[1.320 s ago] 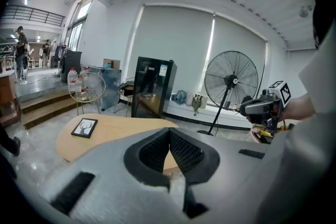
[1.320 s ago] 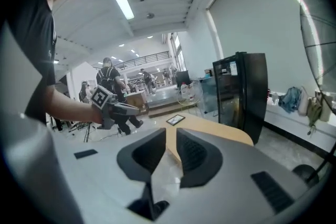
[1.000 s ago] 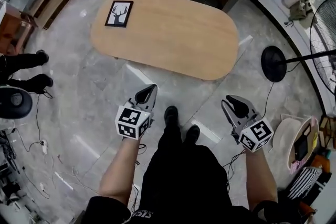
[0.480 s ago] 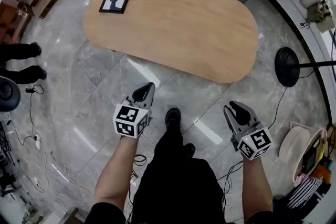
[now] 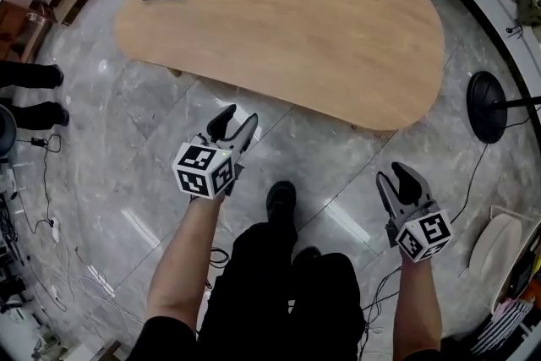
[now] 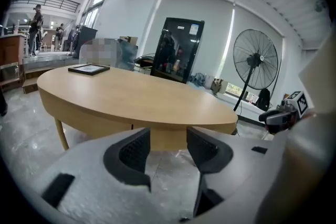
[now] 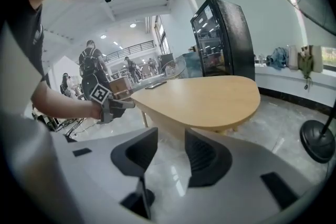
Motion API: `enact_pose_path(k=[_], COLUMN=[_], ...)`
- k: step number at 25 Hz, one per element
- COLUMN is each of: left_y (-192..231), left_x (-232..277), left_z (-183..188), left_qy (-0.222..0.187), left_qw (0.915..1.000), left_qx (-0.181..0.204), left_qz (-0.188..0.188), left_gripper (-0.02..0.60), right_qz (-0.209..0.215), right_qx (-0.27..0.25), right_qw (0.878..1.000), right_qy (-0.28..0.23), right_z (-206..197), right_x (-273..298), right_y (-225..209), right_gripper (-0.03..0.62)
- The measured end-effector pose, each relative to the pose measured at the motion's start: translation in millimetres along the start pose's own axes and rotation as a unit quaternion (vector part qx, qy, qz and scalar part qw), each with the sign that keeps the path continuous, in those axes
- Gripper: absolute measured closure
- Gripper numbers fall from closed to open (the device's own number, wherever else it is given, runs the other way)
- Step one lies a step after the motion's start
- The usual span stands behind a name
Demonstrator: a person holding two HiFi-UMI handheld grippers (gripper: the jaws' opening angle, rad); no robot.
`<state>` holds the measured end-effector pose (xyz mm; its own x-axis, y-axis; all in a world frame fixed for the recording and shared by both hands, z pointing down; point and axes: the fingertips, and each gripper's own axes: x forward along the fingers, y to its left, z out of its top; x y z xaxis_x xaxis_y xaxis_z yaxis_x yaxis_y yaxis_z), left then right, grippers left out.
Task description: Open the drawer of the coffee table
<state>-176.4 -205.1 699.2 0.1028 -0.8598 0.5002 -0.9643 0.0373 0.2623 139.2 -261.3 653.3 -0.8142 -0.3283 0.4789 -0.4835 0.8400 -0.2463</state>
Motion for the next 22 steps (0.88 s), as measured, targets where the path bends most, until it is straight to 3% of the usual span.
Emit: enact_pose_path(k=[2, 9, 12, 18, 22], left_y=[7.6, 41.1, 49.2, 49.2, 47.5], left_x=[13.8, 60.7, 76.7, 90.0, 90.2], left_z=[-14.1, -45.1, -48.7, -40.9, -36.6], left_qy=[-0.004, -0.02, -0.032, -0.056, -0.066], left_qw=[0.9999, 0.9985, 0.9982, 0.9939, 0.993], left_qx=[0.012, 0.05, 0.051, 0.092, 0.092], left_qz=[0.001, -0.004, -0.008, -0.024, -0.033], left_gripper=[0.326, 0.291, 0.233, 0.225, 0.233], right_qz=[-0.008, -0.029, -0.045, -0.048, -0.044], right_qx=[0.001, -0.014, -0.023, -0.027, -0.036], right_qw=[1.0, 0.999, 0.997, 0.995, 0.995], right_qy=[-0.008, -0.04, -0.058, -0.083, -0.086], right_z=[-17.2, -59.9, -65.7, -66.5, -64.1], right_x=[10.3, 59.1, 64.6, 70.3, 76.9], right_y=[-17.1, -56.4, -72.4, -84.9, -84.7], right_gripper=[0.411, 0.349, 0.335, 0.338, 0.342])
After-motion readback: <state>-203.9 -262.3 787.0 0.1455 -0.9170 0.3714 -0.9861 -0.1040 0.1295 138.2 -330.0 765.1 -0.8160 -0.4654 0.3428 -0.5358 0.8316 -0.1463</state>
